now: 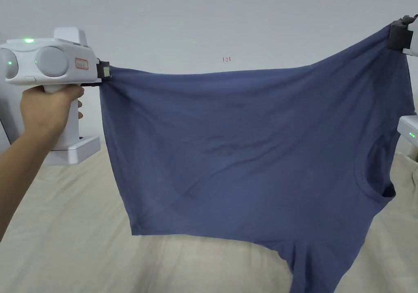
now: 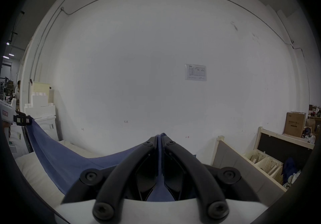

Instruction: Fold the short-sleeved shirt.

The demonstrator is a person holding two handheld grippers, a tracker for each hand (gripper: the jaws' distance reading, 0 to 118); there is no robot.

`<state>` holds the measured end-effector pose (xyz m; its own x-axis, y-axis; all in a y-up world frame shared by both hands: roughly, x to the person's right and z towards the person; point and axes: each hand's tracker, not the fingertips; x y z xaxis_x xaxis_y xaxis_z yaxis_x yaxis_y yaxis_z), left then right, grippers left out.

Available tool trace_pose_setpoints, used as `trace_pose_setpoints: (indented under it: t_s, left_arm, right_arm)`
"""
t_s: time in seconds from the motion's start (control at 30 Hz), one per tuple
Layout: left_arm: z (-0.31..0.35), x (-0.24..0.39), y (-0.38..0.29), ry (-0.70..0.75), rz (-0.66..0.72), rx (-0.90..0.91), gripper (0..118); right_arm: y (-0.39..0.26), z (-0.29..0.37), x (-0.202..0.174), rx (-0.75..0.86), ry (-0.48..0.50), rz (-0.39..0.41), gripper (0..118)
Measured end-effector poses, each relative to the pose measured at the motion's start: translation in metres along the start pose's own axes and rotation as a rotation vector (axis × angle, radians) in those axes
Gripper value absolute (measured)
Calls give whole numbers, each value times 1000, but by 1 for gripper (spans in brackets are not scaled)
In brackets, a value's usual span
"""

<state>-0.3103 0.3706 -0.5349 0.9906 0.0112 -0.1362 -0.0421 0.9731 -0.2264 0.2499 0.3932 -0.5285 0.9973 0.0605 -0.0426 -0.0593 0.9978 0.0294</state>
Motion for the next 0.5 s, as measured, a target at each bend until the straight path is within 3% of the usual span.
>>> trace_pose_setpoints:
  t_s: [0.23,0.5]
  left_arm:
    - [-38,15,-9,-5,-32,14,1]
    - [-76,23,-107,-14,-55,-124,1]
  right_arm:
    - [-17,-32,1,18,-4,-39,2]
    - [-135,-52,9,-151,-2,-58,2]
